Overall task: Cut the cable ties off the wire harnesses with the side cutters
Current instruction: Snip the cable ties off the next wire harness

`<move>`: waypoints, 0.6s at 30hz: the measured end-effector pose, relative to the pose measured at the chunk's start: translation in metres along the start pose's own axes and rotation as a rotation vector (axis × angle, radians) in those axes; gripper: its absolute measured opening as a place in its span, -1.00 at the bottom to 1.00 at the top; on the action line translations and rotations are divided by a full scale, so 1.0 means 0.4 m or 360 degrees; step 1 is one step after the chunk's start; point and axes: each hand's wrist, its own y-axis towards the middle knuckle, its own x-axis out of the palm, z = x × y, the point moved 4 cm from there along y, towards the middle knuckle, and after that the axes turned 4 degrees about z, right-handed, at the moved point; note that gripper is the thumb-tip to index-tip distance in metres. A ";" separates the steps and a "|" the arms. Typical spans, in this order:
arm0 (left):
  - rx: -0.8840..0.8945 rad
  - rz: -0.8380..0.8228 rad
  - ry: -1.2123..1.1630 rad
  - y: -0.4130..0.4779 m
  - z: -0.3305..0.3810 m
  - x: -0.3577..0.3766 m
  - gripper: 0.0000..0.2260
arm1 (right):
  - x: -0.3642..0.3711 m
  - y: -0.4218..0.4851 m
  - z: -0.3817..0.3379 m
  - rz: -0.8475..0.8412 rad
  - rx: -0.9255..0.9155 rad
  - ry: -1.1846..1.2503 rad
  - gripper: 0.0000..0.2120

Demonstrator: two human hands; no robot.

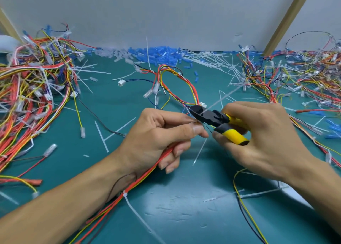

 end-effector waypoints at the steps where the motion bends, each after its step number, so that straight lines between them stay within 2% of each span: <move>1: 0.0000 0.0021 -0.0006 0.001 0.001 -0.002 -0.82 | 0.003 0.000 0.002 -0.0002 0.0001 -0.0003 -0.72; 5: 0.0012 -0.0019 0.0000 0.005 -0.004 0.005 -0.84 | -0.004 -0.002 0.000 0.0012 -0.0006 0.0021 -0.61; 11: -0.0005 0.0044 0.0110 0.010 -0.016 -0.004 -0.83 | 0.013 0.009 0.014 -0.0113 0.0083 0.0047 -0.93; 13: -0.0004 0.0061 0.0155 0.006 -0.016 -0.002 -0.80 | 0.013 0.004 0.022 -0.0123 0.0100 0.0036 -0.83; 15: 0.0002 0.0111 0.0159 0.006 -0.016 -0.005 -0.75 | 0.017 0.001 0.022 -0.0092 0.0083 -0.0024 -0.83; 18: 0.0013 0.0147 0.0136 0.010 -0.019 -0.012 -0.79 | 0.033 0.002 0.012 -0.0090 0.0045 -0.0065 -0.83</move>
